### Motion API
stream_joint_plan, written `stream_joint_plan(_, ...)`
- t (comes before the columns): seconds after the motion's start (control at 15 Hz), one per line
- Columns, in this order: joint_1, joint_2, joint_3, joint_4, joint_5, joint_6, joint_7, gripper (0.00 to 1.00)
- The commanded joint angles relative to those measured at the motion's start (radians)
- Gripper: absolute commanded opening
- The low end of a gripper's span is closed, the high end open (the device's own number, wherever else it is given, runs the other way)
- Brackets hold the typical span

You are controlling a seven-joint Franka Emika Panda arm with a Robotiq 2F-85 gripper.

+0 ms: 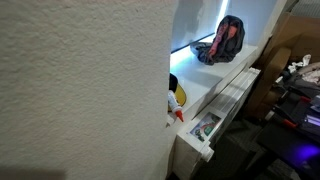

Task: Place the t-shirt on the left side of the windowsill

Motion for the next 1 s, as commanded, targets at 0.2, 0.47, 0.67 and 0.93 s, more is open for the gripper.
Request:
stream_joint_plan(0.2, -0.062, 0.239, -0.05, 0.081, 0.122, -0.152, -0.086, 1.0)
stream_joint_plan(0.47, -0.095, 0.296, -0.035, 0.061, 0.092, -0.131, -0.049, 1.0)
stream_joint_plan(0.67, -0.104, 0.336, -0.034, 0.075, 0.084, -0.122, -0.044, 1.0)
stream_joint_plan(0.93, -0.083, 0.178, -0.039, -0.122, 0.044, 0.089, 0.008, 1.0)
